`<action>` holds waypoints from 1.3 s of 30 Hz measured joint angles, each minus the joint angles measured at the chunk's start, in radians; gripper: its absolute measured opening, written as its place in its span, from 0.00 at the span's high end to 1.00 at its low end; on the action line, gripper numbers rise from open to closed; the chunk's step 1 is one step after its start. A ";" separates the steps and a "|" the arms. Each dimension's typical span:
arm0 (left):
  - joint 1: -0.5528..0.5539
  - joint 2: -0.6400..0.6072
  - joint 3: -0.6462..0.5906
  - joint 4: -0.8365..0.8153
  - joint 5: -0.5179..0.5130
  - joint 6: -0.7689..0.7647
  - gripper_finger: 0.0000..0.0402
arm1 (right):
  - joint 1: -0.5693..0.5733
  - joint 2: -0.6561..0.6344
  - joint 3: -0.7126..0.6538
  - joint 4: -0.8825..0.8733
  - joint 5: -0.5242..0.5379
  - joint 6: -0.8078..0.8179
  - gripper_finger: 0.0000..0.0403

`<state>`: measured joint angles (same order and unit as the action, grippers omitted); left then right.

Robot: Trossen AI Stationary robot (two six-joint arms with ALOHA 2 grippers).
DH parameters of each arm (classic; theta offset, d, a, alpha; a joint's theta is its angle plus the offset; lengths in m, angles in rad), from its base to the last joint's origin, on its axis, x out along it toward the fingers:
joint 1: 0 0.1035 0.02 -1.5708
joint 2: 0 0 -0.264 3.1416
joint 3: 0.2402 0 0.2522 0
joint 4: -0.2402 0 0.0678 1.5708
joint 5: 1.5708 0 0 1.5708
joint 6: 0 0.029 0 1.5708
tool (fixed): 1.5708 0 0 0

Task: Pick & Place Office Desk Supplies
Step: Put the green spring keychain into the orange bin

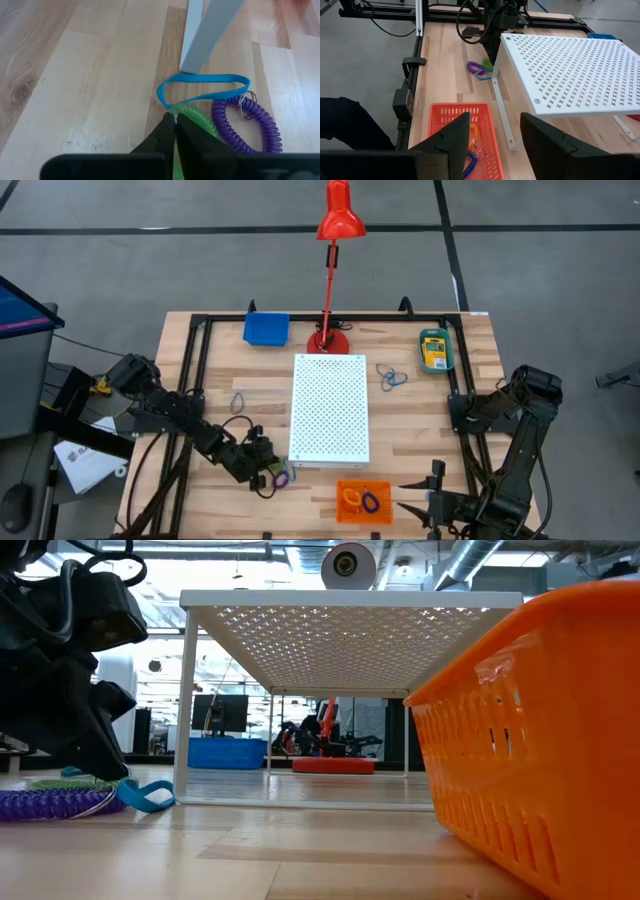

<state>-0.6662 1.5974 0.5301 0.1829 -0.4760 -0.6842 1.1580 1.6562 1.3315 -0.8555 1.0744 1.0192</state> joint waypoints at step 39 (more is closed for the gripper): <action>-0.307 -0.059 0.131 0.200 -0.070 0.059 1.00 | -0.002 0.000 0.000 -0.002 0.000 0.001 0.58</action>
<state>-0.9737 1.5384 0.6610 0.3829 -0.5464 -0.6249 1.1560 1.6562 1.3315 -0.8577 1.0748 1.0205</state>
